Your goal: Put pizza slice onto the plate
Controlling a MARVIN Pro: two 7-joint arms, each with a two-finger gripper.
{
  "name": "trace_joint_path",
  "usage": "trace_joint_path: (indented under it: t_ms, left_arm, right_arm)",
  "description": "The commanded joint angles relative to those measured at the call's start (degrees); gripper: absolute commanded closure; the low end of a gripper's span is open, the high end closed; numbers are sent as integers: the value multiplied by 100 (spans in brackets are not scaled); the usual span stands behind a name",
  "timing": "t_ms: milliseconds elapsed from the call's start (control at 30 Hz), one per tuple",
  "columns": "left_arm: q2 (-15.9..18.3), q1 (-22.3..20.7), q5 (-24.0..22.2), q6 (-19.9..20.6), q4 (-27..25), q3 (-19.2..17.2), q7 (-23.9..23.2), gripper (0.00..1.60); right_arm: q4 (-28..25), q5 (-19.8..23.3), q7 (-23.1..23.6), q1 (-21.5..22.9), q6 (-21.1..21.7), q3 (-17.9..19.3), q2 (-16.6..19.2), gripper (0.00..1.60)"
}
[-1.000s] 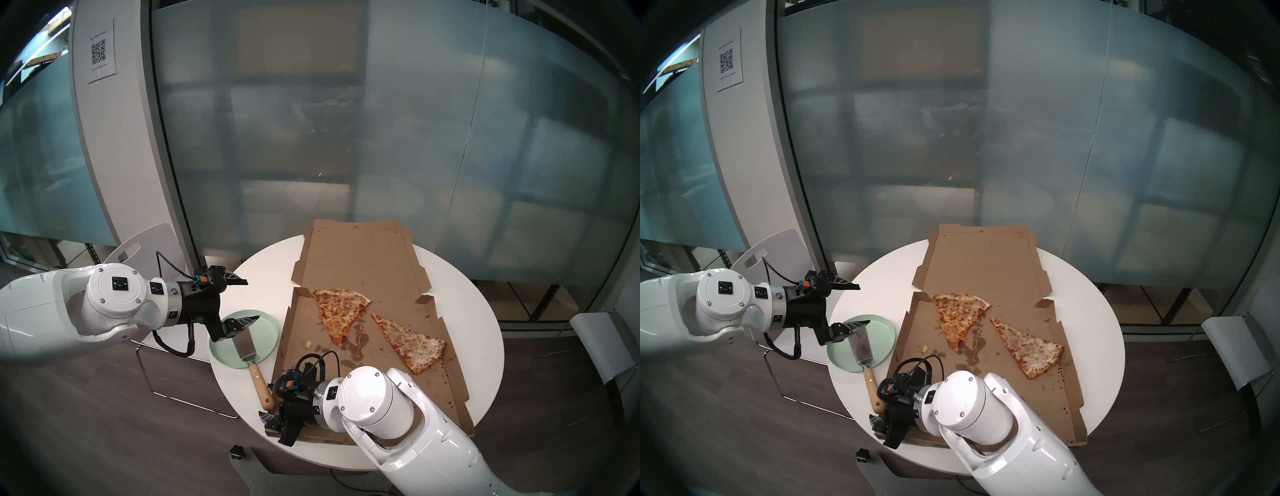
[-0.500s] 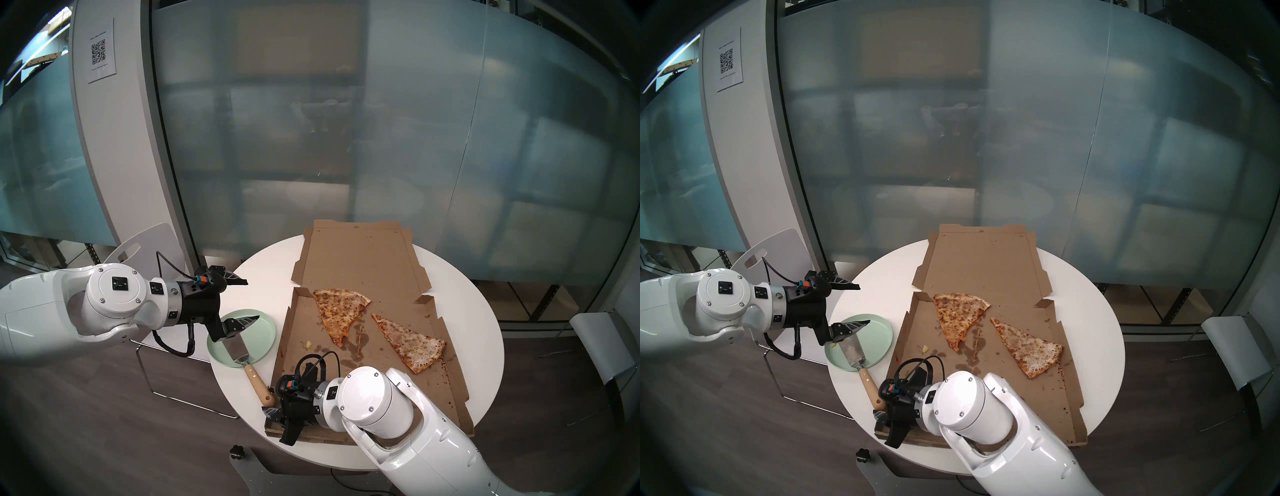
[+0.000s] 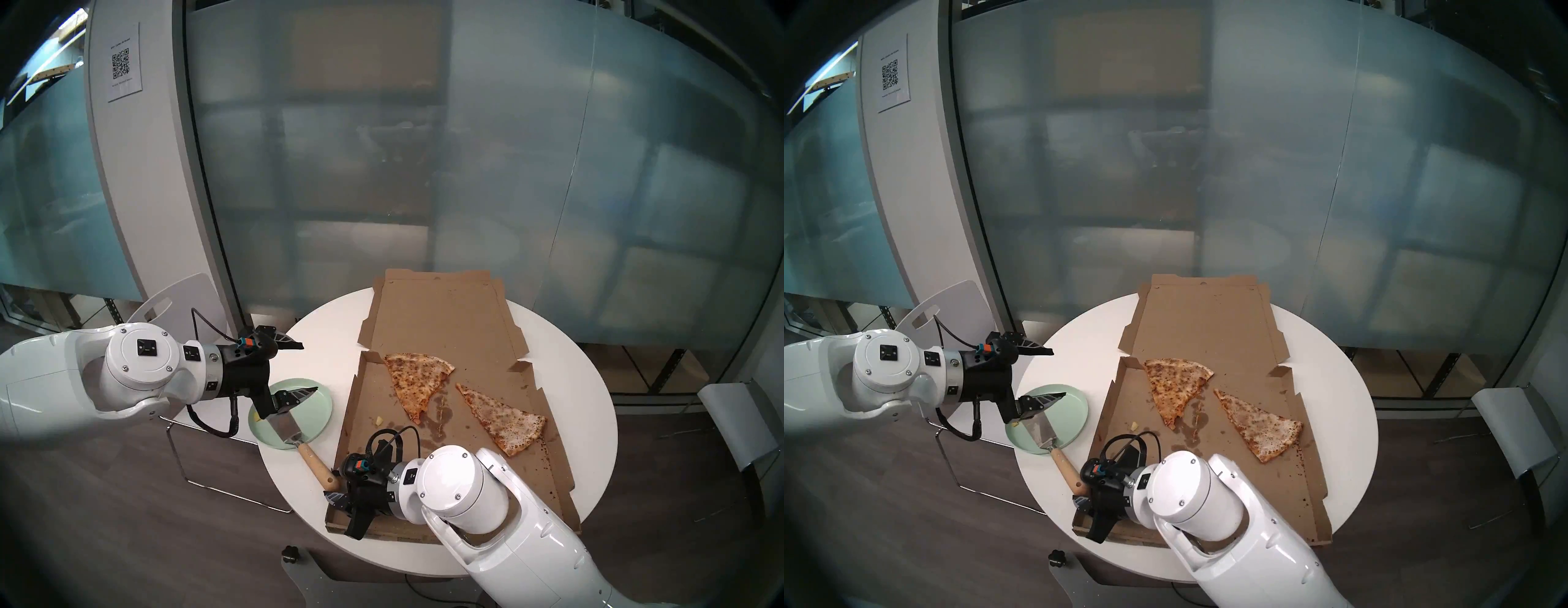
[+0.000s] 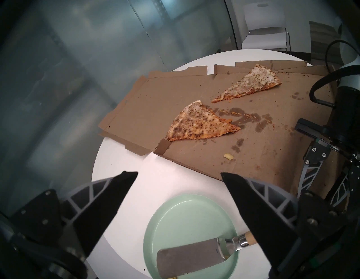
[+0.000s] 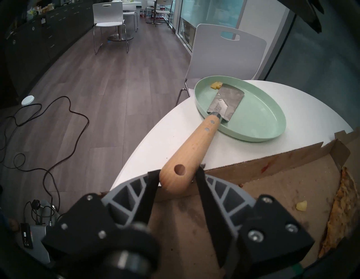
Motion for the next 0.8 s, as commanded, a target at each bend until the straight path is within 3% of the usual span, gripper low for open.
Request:
trace_joint_path:
  t_ms: [0,767]
  left_arm:
    - [-14,-76,2,-2,8,-77,-12,0]
    - [-14,-77,2,-2,8,-77,-12,0]
  right_arm:
    - [-77,33,-21,124,-19,28,-139,85]
    - [-63,181,17,289,-45,321,-136,97]
